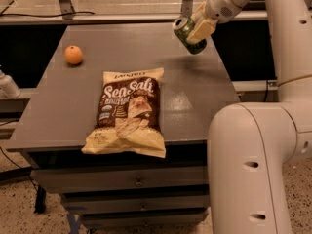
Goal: Place green can upright
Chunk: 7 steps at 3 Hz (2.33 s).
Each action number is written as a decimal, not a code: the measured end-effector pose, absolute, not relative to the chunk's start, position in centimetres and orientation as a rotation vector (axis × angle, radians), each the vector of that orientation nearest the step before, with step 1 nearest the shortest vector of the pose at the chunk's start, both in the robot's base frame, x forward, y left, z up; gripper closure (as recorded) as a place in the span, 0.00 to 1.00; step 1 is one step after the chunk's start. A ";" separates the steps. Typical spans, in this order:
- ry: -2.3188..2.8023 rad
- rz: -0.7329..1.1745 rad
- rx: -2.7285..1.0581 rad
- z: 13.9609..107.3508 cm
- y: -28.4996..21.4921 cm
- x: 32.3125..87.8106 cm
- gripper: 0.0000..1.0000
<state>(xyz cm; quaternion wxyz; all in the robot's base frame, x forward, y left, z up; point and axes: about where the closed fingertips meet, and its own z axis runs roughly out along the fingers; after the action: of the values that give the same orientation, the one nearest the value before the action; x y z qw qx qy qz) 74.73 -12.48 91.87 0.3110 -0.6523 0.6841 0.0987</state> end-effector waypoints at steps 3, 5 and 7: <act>1.765 0.539 -1.076 96.0 -20.9 75.2 1.00; 1.626 0.720 -0.902 94.4 -18.3 75.1 1.00; 1.611 0.761 -0.923 91.1 -14.8 72.6 1.00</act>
Offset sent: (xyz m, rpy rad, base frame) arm -0.0304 -0.1017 0.0407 0.5939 -0.0213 -0.3772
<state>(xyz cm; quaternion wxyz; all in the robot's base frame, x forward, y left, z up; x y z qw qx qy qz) 72.59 -14.79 91.10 0.5374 -0.3879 0.6770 0.3199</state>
